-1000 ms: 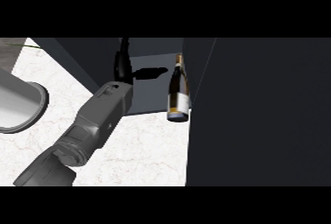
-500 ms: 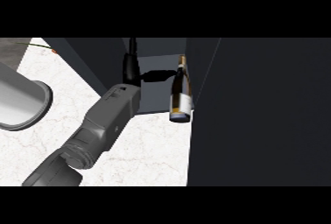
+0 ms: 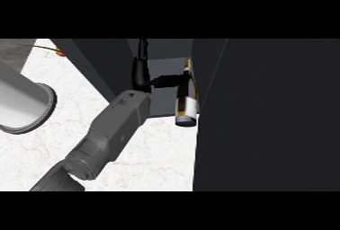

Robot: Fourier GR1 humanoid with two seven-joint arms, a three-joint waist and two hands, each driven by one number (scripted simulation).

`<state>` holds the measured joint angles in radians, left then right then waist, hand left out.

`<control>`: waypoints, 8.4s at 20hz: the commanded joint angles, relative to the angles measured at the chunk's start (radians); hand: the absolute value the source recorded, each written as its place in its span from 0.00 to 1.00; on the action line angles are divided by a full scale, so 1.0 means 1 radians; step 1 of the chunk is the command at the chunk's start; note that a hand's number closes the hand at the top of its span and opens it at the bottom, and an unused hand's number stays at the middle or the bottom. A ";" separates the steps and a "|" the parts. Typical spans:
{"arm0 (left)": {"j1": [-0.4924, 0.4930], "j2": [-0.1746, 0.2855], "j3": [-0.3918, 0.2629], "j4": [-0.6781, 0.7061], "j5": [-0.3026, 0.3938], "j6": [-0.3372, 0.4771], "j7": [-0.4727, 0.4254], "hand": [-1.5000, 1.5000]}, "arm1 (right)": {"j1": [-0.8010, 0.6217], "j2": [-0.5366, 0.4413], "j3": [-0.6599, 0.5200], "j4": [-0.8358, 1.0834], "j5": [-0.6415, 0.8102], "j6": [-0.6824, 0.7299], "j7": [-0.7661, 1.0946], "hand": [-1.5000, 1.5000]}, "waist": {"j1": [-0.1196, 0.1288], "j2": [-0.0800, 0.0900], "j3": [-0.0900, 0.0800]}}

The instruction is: Pick up the wine, place it into the cabinet and close the cabinet

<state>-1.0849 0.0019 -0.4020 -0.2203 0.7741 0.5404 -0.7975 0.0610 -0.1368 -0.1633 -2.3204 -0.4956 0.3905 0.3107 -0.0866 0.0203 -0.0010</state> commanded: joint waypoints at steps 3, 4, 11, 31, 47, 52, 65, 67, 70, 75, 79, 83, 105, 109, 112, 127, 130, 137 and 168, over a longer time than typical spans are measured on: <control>0.121 -0.002 -0.112 -0.227 0.055 0.077 0.013 0.00 | 0.001 -0.004 0.005 -0.045 0.006 -0.030 0.040 0.00 | 0.023 -0.013 0.000; 0.123 -0.002 -0.138 -0.255 0.068 0.098 0.028 0.00 | 0.048 -0.012 -0.021 -0.056 -0.041 0.004 0.024 0.00 | 0.019 -0.014 0.001; 0.327 -0.002 -0.266 -0.527 0.086 0.208 -0.010 0.00 | 0.079 0.021 -0.045 -0.018 0.023 0.010 -0.034 0.00 | 0.068 -0.021 0.001; 0.979 0.289 -0.490 -1.432 -0.163 0.287 0.142 1.00 | 0.137 -0.019 -0.125 -0.088 -0.024 0.004 0.006 0.00 | 0.088 -0.025 0.001; 1.237 0.696 -0.366 -1.715 -0.146 0.098 0.140 1.00 | 0.233 -0.170 0.080 -0.042 -0.084 0.343 0.035 1.00 | 0.099 -0.023 0.000; 1.325 0.779 -0.214 -1.758 -0.060 0.004 0.101 1.00 | 0.329 -0.197 0.155 -0.128 -0.147 0.359 0.069 1.00 | 0.090 -0.025 0.000; 1.452 0.898 0.012 -1.683 0.092 -0.225 0.031 1.00 | 0.178 0.025 0.671 -0.195 0.212 0.336 0.131 1.00 | 0.091 -0.037 -0.003; 1.453 0.905 0.035 -1.669 0.114 -0.246 0.037 1.00 | 0.176 0.054 0.746 -0.199 0.253 0.313 0.161 1.00 | 0.077 -0.041 -0.004; 1.492 0.941 0.078 -1.648 0.156 -0.300 0.042 1.00 | 0.120 0.122 0.839 -0.154 0.336 0.267 0.196 1.00 | 0.084 -0.043 -0.005; 1.534 0.969 0.117 -1.640 0.168 -0.365 0.015 1.00 | 0.052 0.133 1.017 -0.082 0.457 0.114 0.198 1.00 | 0.097 -0.044 -0.005; 1.532 0.985 0.132 -1.613 0.176 -0.402 0.019 1.00 | -0.023 0.133 1.035 0.009 0.455 0.036 0.169 1.00 | 0.115 -0.039 -0.007; 1.549 0.984 0.133 -1.621 0.185 -0.432 0.012 1.00 | -0.043 0.131 1.054 0.000 0.465 -0.005 0.176 1.00 | 0.120 -0.043 -0.008; 1.542 1.027 0.166 -1.615 0.195 -0.534 0.015 1.00 | -0.128 0.128 0.874 0.083 0.386 -0.042 0.103 1.00 | 0.195 -0.011 -0.016; 1.534 1.031 0.171 -1.615 0.192 -0.540 0.014 1.00 | -0.147 0.129 0.828 0.094 0.396 -0.030 0.107 1.00 | 0.210 -0.004 -0.017; 1.522 1.026 0.167 -1.622 0.194 -0.541 0.018 1.00 | -0.146 0.129 0.788 0.115 0.395 -0.024 0.108 1.00 | 0.213 0.009 -0.017; 1.467 1.031 0.162 -1.621 0.192 -0.575 0.035 1.00 | -0.466 0.134 0.560 0.312 0.451 -0.037 0.096 1.00 | 0.289 0.034 -0.017; 1.451 1.030 0.162 -1.634 0.193 -0.577 0.039 1.00 | -0.581 0.135 0.537 0.422 0.487 -0.111 0.106 1.00 | 0.304 0.032 -0.014; 1.431 1.016 0.138 -1.640 0.184 -0.582 0.049 1.00 | -0.812 0.136 0.449 0.660 0.534 -0.208 0.129 1.00 | 0.334 0.044 -0.011; 1.374 0.975 0.132 -1.576 0.172 -0.569 0.064 1.00 | -0.904 0.045 0.213 1.083 0.385 -0.226 0.003 1.00 | 0.261 0.068 -0.002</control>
